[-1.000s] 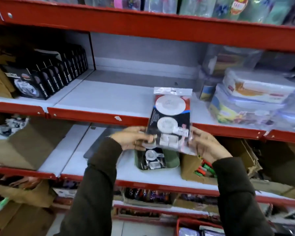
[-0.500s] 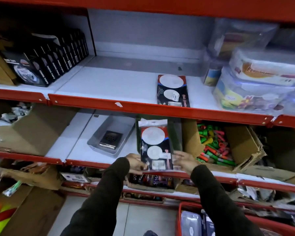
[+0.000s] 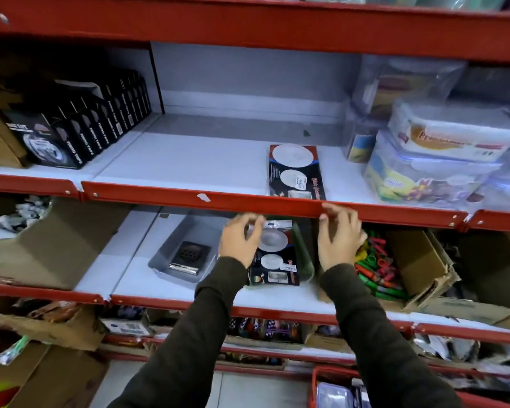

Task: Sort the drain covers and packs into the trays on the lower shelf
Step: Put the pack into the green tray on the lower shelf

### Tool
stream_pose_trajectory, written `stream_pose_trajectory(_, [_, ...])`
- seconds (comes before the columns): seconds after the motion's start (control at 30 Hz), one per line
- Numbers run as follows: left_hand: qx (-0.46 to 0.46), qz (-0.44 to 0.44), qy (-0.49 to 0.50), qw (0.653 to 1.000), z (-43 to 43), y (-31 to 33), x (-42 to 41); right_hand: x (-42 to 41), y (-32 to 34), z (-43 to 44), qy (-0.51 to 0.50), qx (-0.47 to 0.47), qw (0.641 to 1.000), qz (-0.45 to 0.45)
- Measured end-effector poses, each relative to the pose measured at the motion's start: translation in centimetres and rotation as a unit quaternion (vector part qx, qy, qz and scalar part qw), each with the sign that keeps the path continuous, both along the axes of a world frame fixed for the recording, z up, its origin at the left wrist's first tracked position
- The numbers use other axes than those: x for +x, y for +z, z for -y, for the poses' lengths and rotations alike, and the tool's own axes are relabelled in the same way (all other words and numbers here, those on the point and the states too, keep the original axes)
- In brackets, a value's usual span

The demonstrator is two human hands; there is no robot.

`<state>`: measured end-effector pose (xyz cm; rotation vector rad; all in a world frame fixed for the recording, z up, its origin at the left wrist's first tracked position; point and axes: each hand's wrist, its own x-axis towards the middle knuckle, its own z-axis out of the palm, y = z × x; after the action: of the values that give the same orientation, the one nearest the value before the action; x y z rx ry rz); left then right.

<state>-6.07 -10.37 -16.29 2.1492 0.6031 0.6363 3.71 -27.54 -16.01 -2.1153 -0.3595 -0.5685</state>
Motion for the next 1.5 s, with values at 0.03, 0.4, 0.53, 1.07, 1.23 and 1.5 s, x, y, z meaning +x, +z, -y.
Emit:
stream_pose_trajectory(0.03, [0.096, 0.035, 0.029, 0.994, 0.0, 1.9, 1.0, 0.8, 1.4, -0.4, -0.017, -0.031, 0.999, 0.036])
stream_pose_trajectory(0.4, [-0.098, -0.112, 0.024, 0.989, -1.7, 11.4, 7.6, 7.2, 10.2, -2.5, 0.185, 0.257, 0.879, -0.356])
stream_pose_trajectory(0.53, [-0.290, -0.155, -0.092, 0.940, -3.9, 11.9, 2.6, 4.4, 10.3, 1.9, 0.364, 0.270, 0.756, -0.472])
stream_pose_trajectory(1.07, [-0.448, -0.390, -0.170, 0.786, -0.3, -7.9, -7.7, -3.2, -8.7, 7.3, 0.316, 0.000, 0.665, -0.676])
stream_pose_trajectory(1.23, [-0.485, -0.206, -0.045, 0.849, -0.8, -7.8, -3.5, -0.1, -8.5, 3.2, 0.167, 0.165, 0.776, -0.585])
stream_pose_trajectory(1.5, [-0.358, -0.220, -0.053, 0.906, -2.8, -8.7, -1.0, 0.5, -7.4, -0.4, 0.069, -0.230, 0.882, -0.405])
